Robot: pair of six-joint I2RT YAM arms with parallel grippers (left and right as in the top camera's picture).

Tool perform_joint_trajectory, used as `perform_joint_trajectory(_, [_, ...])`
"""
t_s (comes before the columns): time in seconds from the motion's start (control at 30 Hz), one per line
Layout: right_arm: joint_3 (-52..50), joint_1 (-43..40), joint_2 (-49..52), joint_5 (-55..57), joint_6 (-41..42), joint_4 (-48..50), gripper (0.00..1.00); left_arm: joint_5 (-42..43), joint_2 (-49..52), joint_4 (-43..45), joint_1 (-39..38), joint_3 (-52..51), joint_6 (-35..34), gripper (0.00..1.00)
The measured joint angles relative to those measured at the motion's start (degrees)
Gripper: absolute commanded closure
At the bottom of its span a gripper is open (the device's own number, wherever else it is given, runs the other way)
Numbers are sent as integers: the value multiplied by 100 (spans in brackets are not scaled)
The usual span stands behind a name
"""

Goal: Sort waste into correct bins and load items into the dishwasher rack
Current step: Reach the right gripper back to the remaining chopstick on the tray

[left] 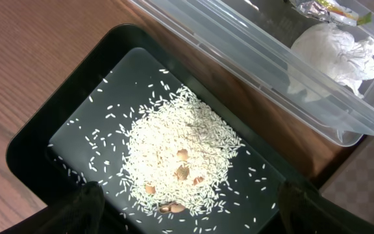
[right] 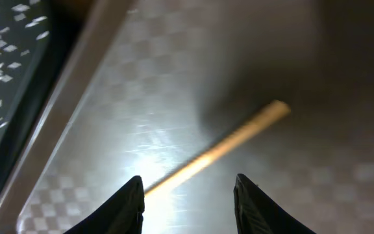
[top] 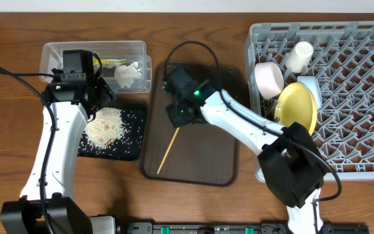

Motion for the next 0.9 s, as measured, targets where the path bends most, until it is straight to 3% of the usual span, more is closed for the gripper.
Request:
perform_joint_trajectory(0.7, [-74, 658, 555, -1005, -323, -337, 62, 0, 0, -4, 0, 0, 0, 12])
perform_joint_trajectory(0.9, [-70, 647, 555, -955, -350, -894, 73, 0, 0, -4, 0, 0, 0, 12])
